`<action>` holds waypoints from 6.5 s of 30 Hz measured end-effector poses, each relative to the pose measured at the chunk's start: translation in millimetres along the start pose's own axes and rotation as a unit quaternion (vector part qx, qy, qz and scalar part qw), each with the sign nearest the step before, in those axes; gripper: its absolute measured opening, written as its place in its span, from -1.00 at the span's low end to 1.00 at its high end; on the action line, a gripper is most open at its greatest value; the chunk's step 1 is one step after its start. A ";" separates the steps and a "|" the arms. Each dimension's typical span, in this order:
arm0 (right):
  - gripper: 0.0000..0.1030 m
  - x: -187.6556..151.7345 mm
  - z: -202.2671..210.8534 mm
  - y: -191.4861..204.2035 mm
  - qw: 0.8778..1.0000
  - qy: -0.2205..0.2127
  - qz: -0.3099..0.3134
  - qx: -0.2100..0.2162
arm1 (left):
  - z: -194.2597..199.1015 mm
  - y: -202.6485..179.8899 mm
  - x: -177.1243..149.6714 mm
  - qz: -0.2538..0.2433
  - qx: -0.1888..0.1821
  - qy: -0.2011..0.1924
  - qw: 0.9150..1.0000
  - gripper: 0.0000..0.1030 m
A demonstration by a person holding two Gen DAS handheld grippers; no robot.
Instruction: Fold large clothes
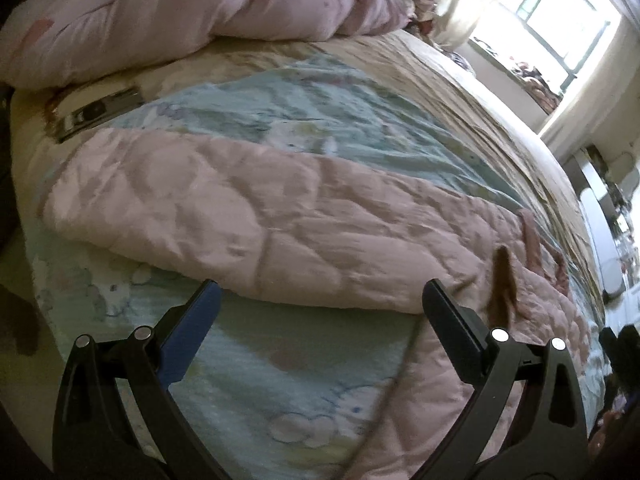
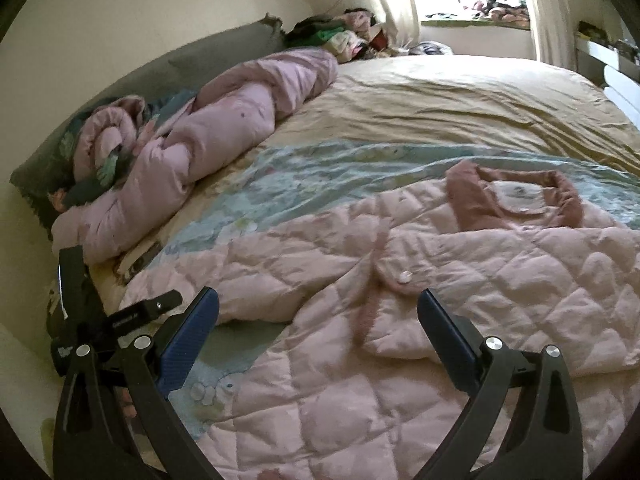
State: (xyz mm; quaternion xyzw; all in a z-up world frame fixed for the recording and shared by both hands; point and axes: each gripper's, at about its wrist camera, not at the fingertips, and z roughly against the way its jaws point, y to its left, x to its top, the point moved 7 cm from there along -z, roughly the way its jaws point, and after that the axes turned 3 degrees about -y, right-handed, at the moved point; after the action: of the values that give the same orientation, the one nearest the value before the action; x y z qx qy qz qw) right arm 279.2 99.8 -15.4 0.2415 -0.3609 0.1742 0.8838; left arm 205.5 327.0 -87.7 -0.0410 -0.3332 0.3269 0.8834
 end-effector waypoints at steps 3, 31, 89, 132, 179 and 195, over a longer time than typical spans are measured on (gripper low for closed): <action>0.92 -7.8 -10.0 10.8 1.000 0.012 0.007 0.008 | -4.7 18.0 0.4 0.016 0.009 0.002 1.000 0.84; 0.92 -38.5 -2.2 -56.6 0.997 0.034 -0.055 -0.034 | -48.0 176.4 39.0 0.245 0.027 -0.047 0.968 0.59; 0.92 -58.0 147.8 -218.0 0.972 -0.085 -0.209 -0.059 | 167.8 -209.9 57.7 -0.123 -0.191 -0.242 0.943 -0.85; 0.92 -104.2 212.3 -346.4 0.932 -0.124 -0.306 -0.148 | 14.9 -373.3 -238.5 -0.494 -0.178 -0.030 0.851 -0.68; -0.89 -53.6 78.3 -271.7 0.965 -0.063 -0.254 0.004 | 48.7 -191.4 -59.2 -0.199 -0.143 -0.024 0.969 0.82; -0.90 82.4 114.8 -278.9 0.987 -0.115 -0.070 -0.090 | 36.6 -214.6 8.1 -0.205 -0.136 -0.049 0.968 0.82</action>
State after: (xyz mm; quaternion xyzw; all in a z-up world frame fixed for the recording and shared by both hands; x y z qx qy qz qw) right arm 406.0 -182.2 31.6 0.2035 -0.4566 0.0501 0.8647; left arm 305.6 158.5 7.5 -0.0753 -0.4184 0.0918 0.9005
